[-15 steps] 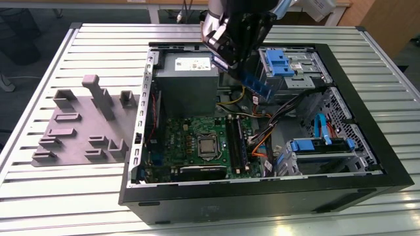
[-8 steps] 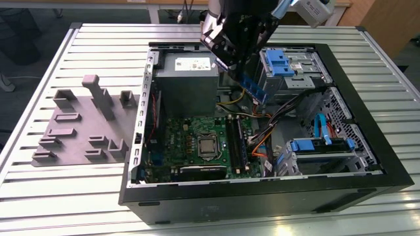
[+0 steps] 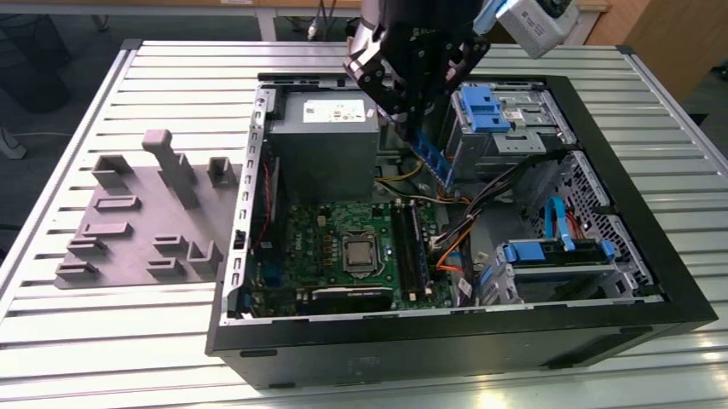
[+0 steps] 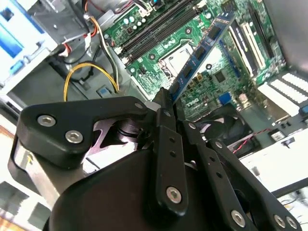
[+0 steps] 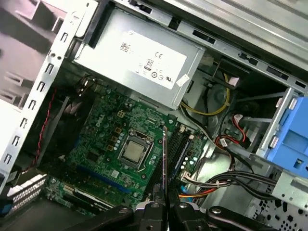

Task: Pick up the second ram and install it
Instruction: 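Insert the second ram into the second slot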

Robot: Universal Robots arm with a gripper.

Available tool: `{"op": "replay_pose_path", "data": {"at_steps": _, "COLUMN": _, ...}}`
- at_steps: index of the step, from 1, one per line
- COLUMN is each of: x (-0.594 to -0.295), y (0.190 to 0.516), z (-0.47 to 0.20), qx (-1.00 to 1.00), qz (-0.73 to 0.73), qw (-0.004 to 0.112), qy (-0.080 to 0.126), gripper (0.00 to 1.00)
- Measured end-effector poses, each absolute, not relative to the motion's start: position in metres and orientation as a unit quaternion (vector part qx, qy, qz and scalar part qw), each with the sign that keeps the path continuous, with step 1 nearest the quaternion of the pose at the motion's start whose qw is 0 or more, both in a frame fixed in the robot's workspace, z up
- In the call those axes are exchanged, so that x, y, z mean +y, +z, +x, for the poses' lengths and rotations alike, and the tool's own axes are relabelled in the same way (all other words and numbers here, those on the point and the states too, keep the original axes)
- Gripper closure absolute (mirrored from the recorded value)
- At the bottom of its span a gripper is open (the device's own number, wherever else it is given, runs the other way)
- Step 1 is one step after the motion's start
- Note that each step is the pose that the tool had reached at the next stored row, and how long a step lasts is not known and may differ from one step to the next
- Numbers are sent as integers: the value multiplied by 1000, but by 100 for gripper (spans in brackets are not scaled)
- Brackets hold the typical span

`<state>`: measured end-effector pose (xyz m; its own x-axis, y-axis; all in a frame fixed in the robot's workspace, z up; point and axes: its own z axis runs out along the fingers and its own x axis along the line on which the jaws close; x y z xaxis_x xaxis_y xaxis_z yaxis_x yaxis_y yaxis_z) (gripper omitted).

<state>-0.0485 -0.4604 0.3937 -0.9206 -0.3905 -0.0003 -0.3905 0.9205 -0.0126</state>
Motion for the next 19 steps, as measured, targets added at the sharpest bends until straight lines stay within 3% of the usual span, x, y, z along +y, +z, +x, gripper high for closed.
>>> {"op": "replay_pose_path", "data": {"at_steps": 19, "x": -460, "y": 387, "z": -48, "qx": 1000, "qz": -28, "qw": 0, "qy": -7, "gripper": 86}}
